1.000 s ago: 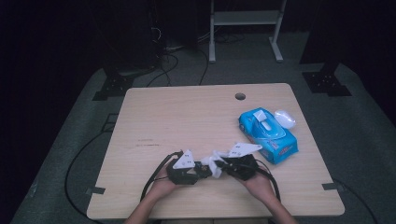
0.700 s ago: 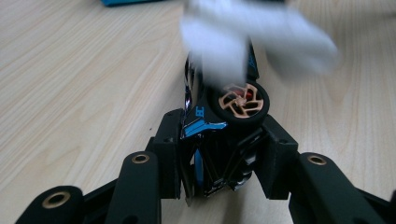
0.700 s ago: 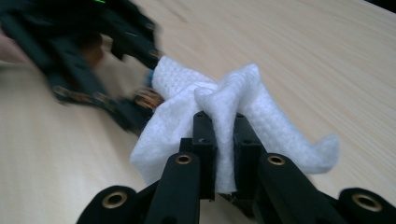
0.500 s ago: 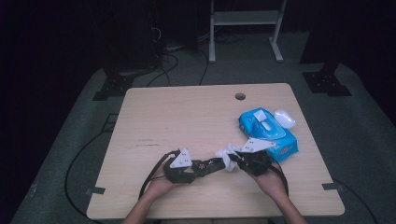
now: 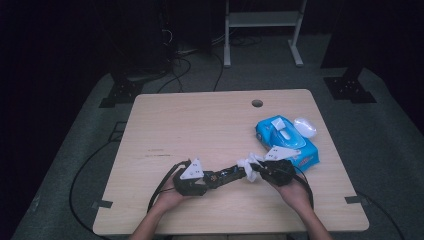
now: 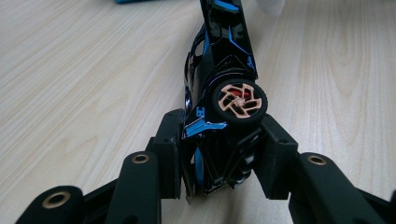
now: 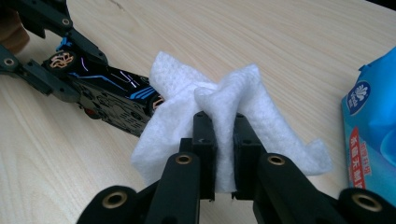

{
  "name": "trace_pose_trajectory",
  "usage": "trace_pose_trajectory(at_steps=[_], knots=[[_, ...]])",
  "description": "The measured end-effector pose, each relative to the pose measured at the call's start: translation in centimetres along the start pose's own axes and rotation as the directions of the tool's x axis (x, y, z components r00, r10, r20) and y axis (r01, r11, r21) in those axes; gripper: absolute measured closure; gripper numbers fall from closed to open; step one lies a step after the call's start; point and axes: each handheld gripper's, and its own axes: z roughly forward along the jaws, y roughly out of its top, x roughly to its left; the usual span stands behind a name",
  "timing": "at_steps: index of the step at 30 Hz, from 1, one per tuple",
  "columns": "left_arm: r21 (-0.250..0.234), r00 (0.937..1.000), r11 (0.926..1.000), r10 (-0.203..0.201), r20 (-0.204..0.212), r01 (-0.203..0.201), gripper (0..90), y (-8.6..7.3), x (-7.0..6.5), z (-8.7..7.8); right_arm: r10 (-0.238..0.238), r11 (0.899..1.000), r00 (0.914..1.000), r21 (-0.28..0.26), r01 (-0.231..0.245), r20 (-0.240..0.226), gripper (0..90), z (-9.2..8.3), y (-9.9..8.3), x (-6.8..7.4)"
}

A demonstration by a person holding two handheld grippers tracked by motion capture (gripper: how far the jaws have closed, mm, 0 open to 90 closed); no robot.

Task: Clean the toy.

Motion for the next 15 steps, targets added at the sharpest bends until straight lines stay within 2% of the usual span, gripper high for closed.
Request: trace_pose_trajectory(at_steps=[3, 6, 8, 10, 13, 15], knots=[[-0.002, 1.0000, 1.0000, 0.003, -0.001, -0.003, 58.2, 0.0, 0.0, 0.0, 0.003, 1.000, 0.9992, -0.025, -0.005, -0.041, 82.2, 0.0, 0.1, 0.1], [-0.006, 1.0000, 1.0000, 0.001, 0.001, -0.001, 58.1, 0.0, -0.1, 0.0, -0.014, 1.000, 0.9989, -0.010, 0.014, -0.044, 82.2, 0.4, 0.4, 0.7], [-0.008, 1.0000, 1.0000, 0.000, -0.002, 0.000, 58.1, 0.0, -0.1, 0.0, -0.037, 0.999, 0.9988, -0.010, 0.037, -0.031, 82.3, 0.7, 0.8, 1.4], [-0.016, 1.0000, 0.9999, -0.001, -0.003, 0.001, 58.1, 0.1, -0.1, 0.1, -0.057, 0.998, 0.9965, -0.011, 0.057, -0.061, 82.3, 1.1, 1.3, 2.2], [-0.013, 1.0000, 0.9999, -0.006, -0.004, 0.006, 58.0, 0.1, -0.1, 0.2, -0.120, 0.993, 0.9902, -0.010, 0.120, -0.071, 82.3, 2.2, 2.0, 3.9], [-0.012, 1.0000, 0.9999, -0.007, -0.004, 0.007, 58.0, 0.1, -0.1, 0.2, -0.120, 0.993, 0.9862, -0.012, 0.120, -0.114, 82.3, 2.8, 2.4, 4.7]])
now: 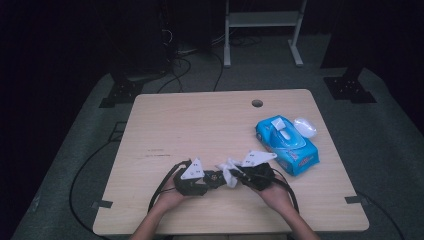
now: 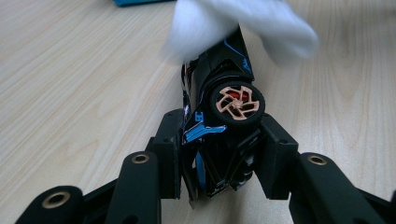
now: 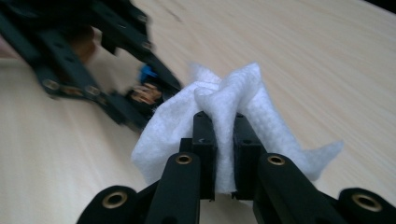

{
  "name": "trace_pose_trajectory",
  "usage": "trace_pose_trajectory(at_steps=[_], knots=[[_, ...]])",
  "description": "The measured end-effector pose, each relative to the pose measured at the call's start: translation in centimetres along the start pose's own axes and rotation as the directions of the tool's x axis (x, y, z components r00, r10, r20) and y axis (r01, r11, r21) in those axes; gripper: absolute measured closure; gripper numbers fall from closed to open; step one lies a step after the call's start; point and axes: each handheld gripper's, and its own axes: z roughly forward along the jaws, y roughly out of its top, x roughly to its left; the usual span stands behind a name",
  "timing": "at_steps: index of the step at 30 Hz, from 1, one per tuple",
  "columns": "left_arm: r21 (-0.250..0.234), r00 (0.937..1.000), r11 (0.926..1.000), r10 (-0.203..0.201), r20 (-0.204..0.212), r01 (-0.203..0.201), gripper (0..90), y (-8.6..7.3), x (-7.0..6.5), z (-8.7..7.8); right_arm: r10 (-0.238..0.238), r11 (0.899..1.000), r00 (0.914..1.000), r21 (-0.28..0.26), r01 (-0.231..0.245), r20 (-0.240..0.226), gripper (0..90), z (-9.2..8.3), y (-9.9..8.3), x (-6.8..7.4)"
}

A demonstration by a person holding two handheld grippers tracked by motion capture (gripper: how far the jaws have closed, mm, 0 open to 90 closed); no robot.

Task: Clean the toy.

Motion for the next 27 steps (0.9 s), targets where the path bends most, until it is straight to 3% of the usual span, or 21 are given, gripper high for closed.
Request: trace_pose_trajectory(at_steps=[2, 5, 7, 9, 12, 15, 20, 27], knots=[[-0.002, 1.0000, 1.0000, -0.001, 0.001, 0.001, 58.0, 0.0, 0.0, 0.0, -0.016, 1.000, 0.9995, -0.004, 0.016, -0.027, 82.3, 0.7, 0.5, 0.9], [-0.002, 1.0000, 1.0000, 0.000, -0.002, 0.000, 58.0, 0.1, -0.1, 0.1, -0.020, 1.000, 0.9934, -0.022, 0.017, -0.113, 82.2, 1.9, 1.2, 2.2], [-0.003, 1.0000, 1.0000, -0.005, 0.000, 0.005, 58.0, 0.0, 0.0, 0.1, -0.060, 0.998, 0.9936, -0.015, 0.058, -0.096, 82.2, 2.1, 1.5, 2.7], [-0.001, 1.0000, 1.0000, -0.002, -0.001, 0.002, 58.0, 0.0, 0.0, -0.1, -0.059, 0.998, 0.9962, -0.009, 0.059, -0.064, 82.2, 1.8, 1.4, 2.1], [-0.003, 1.0000, 1.0000, 0.000, 0.002, 0.000, 58.0, -0.1, 0.1, -0.1, -0.016, 1.000, 0.9997, -0.007, 0.016, -0.019, 82.2, 0.7, 0.6, 0.5], [-0.002, 1.0000, 1.0000, 0.001, 0.001, -0.001, 58.0, 0.0, 0.1, 0.0, 0.028, 0.999, 0.9996, -0.017, -0.028, -0.004, 82.2, -0.5, -0.6, -0.6], [-0.002, 1.0000, 1.0000, 0.003, 0.001, -0.003, 58.0, 0.0, 0.0, 0.0, 0.063, 0.998, 0.9980, -0.021, -0.063, -0.003, 82.2, -0.9, -1.2, -1.3], [0.000, 1.0000, 1.0000, 0.009, 0.002, -0.009, 58.0, -0.1, 0.1, -0.1, 0.071, 0.997, 0.9973, -0.028, -0.071, 0.020, 82.1, -1.1, -1.3, -1.6]])
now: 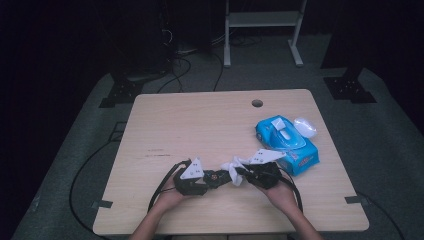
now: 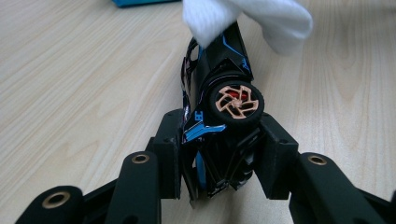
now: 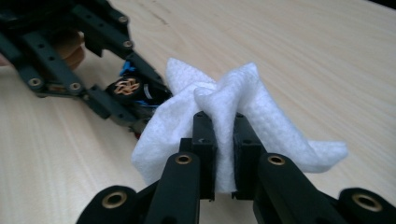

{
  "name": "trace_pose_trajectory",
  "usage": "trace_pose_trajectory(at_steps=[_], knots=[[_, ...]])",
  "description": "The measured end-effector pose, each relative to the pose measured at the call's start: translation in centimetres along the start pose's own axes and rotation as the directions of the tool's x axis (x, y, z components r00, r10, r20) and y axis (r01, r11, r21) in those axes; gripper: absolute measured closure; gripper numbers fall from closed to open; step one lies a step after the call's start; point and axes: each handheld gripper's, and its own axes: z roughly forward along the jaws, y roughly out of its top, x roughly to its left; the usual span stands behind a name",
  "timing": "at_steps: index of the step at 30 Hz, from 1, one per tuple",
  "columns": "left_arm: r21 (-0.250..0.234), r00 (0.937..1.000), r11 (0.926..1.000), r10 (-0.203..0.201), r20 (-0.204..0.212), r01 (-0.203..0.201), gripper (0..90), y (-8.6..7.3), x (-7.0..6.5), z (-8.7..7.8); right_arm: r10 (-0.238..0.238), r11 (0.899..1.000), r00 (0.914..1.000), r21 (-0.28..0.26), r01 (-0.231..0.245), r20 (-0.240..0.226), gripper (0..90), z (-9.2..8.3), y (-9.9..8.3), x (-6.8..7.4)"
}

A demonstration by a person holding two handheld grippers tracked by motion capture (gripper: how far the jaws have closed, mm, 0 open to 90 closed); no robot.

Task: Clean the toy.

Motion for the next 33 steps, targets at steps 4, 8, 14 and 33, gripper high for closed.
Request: trace_pose_trajectory(at_steps=[4, 8, 14, 33], knots=[[-0.002, 1.0000, 1.0000, -0.004, 0.003, 0.004, 58.0, -0.1, 0.1, -0.1, 0.035, 0.999, 0.9979, -0.016, -0.034, 0.055, 82.1, -0.9, -0.1, -1.2], [0.000, 1.0000, 1.0000, -0.005, 0.002, 0.005, 58.0, 0.0, 0.1, -0.1, 0.055, 0.998, 0.9974, -0.011, -0.054, 0.048, 82.2, -0.6, -0.2, -1.4], [0.002, 1.0000, 1.0000, -0.005, -0.001, 0.005, 58.0, 0.0, 0.0, -0.1, -0.026, 1.000, 0.9994, -0.004, 0.026, -0.021, 82.1, 1.3, 0.9, 1.0], [-0.001, 0.9999, 1.0000, -0.006, 0.010, 0.006, 58.1, -0.2, 0.3, -0.2, -0.089, 0.996, 0.9957, 0.015, 0.089, -0.028, 82.4, 2.0, 1.8, 1.9]])
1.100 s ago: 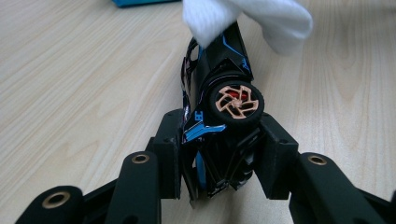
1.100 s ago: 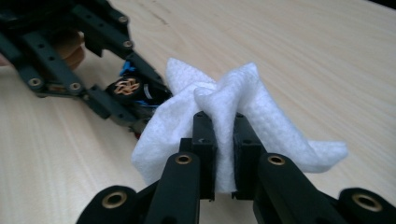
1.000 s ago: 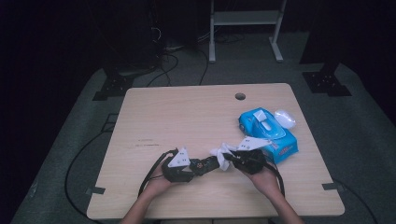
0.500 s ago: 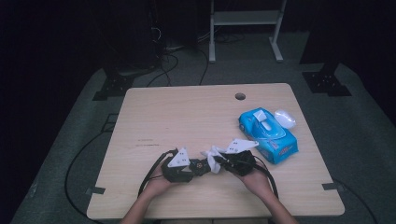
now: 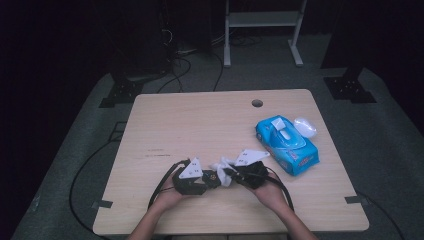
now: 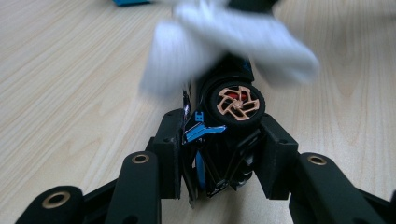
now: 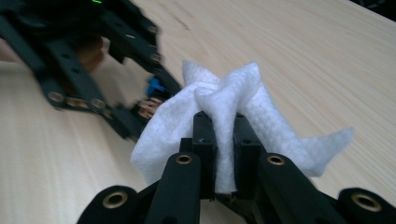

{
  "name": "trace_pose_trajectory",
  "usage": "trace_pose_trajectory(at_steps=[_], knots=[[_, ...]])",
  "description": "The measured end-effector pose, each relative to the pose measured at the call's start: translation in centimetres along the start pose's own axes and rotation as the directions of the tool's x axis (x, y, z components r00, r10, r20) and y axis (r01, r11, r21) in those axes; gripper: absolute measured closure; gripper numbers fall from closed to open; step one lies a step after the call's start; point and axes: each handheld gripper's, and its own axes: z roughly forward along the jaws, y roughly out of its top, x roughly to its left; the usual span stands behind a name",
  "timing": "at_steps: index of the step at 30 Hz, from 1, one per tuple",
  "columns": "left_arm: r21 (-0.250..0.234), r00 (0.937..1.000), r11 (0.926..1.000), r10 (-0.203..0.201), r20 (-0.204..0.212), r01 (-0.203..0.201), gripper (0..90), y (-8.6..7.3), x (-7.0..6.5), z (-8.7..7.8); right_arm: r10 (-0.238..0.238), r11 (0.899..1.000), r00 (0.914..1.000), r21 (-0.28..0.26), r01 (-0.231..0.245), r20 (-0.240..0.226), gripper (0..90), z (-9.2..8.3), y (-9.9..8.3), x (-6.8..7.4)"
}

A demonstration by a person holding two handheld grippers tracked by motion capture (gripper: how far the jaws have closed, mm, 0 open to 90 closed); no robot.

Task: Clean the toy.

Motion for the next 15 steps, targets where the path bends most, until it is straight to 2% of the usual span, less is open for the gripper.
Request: trace_pose_trajectory(at_steps=[3, 6, 7, 8, 12, 14, 15], knots=[[0.001, 1.0000, 1.0000, 0.001, -0.001, -0.001, 58.1, 0.0, 0.0, -0.1, 0.053, 0.999, 0.9971, -0.002, -0.053, 0.055, 82.4, -1.3, -1.2, -1.9], [0.006, 1.0000, 1.0000, 0.008, 0.003, -0.008, 58.1, 0.0, 0.1, -0.1, 0.098, 0.995, 0.9927, -0.020, -0.096, 0.072, 82.3, -2.3, -1.9, -3.0], [0.007, 1.0000, 1.0000, 0.003, 0.005, -0.003, 58.1, 0.0, 0.1, -0.1, 0.091, 0.996, 0.9906, -0.009, -0.091, 0.102, 82.1, -2.7, -2.1, -3.3], [0.006, 1.0000, 1.0000, -0.001, 0.005, 0.001, 58.1, 0.0, 0.1, -0.1, 0.090, 0.996, 0.9896, -0.009, -0.090, 0.112, 82.1, -2.9, -2.2, -3.5], [0.017, 1.0000, 0.9999, 0.002, 0.002, -0.002, 57.9, 0.2, 0.2, -0.1, 0.145, 0.989, 0.9838, -0.023, -0.144, 0.105, 82.1, -3.8, -3.1, -4.7], [0.022, 1.0000, 0.9998, 0.002, -0.006, -0.002, 54.1, 0.3, 0.2, 0.0, 0.149, 0.989, 0.9851, -0.020, -0.148, 0.086, 82.1, -3.6, -3.3, -4.7], [-0.003, 0.9998, 0.9998, -0.018, -0.006, 0.018, 50.8, 0.8, 0.3, -0.3, 0.140, 0.990, 0.9868, -0.007, -0.140, 0.080, 82.1, -3.5, -3.3, -4.5]])
